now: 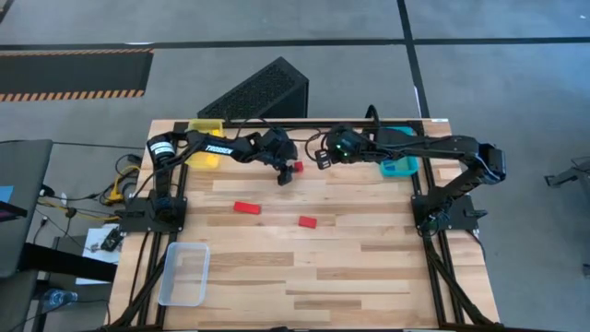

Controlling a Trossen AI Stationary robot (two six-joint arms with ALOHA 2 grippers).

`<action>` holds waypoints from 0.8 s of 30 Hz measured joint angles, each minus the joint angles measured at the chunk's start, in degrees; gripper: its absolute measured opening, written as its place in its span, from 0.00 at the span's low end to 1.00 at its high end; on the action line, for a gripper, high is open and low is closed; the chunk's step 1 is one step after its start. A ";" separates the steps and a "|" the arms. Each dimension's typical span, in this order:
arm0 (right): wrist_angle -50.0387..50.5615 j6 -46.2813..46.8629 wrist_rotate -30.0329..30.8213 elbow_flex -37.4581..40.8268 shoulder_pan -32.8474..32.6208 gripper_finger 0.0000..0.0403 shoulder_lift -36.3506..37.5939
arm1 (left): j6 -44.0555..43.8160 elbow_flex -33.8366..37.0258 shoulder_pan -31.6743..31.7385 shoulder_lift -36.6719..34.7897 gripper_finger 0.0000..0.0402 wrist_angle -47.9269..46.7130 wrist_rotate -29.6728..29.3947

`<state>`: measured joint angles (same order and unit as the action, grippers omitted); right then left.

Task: Sort & place blocks by color
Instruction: Put the red square wooden block into the transparent bin

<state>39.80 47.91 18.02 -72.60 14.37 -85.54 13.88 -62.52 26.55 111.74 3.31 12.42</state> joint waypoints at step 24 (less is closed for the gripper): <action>-5.08 -2.95 -1.47 -0.02 1.22 0.13 0.00 | -7.82 -1.76 -0.65 2.27 0.26 -0.48 1.32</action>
<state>34.72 44.96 16.56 -72.62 15.59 -85.53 6.05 -64.28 25.90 114.01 2.83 13.74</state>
